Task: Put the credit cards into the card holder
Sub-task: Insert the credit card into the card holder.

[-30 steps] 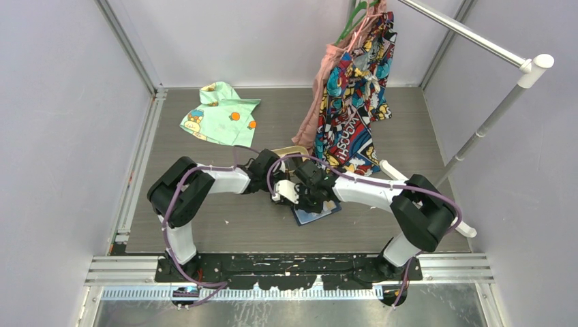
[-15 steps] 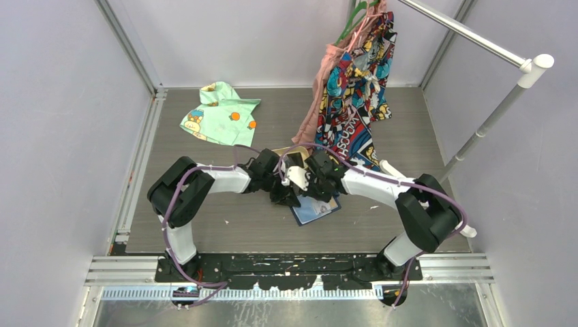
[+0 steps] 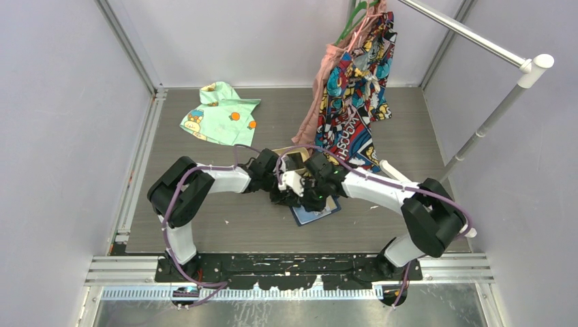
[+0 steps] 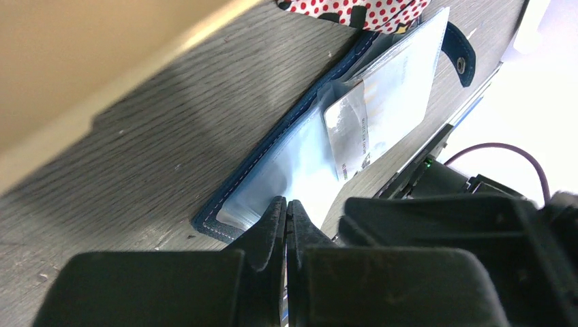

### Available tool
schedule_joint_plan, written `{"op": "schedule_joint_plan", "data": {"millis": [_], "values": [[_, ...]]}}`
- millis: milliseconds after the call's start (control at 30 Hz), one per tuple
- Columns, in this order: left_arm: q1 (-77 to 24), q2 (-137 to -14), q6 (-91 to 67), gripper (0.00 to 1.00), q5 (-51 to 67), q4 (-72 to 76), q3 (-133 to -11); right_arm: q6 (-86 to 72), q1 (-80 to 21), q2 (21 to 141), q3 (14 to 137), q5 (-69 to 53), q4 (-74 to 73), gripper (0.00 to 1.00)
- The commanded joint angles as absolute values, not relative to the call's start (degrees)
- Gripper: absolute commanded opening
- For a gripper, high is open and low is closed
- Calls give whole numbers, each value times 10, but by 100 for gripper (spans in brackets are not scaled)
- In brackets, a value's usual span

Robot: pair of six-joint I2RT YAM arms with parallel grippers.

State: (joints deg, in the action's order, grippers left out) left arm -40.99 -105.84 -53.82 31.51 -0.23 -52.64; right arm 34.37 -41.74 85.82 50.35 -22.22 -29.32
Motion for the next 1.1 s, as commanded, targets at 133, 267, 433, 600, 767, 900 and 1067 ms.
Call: {"op": "schedule_joint_plan", "data": {"millis": [133,267,433,600,767,900,1067], "values": [[-415,-1072,-523,0,312,-22,-522,378,-454,898,514,-135,-265,24],[-415,-1076,-521,0,315,-21,-521,407,-451,897,500,-94,-265,24],[-416,-1075,-519,0,315,-22,-520,421,-429,889,492,-78,-271,23],[-415,-1075,-518,0,315,-23,-519,428,-405,879,487,-74,-276,23],[-415,-1074,-517,0,316,-25,-521,409,-387,870,496,-94,-284,23],[-416,-1071,-515,0,317,-25,-524,376,-379,840,513,-199,-311,25],[-417,-1077,-515,0,320,-23,-527,353,-408,846,510,-170,-289,40]]}}
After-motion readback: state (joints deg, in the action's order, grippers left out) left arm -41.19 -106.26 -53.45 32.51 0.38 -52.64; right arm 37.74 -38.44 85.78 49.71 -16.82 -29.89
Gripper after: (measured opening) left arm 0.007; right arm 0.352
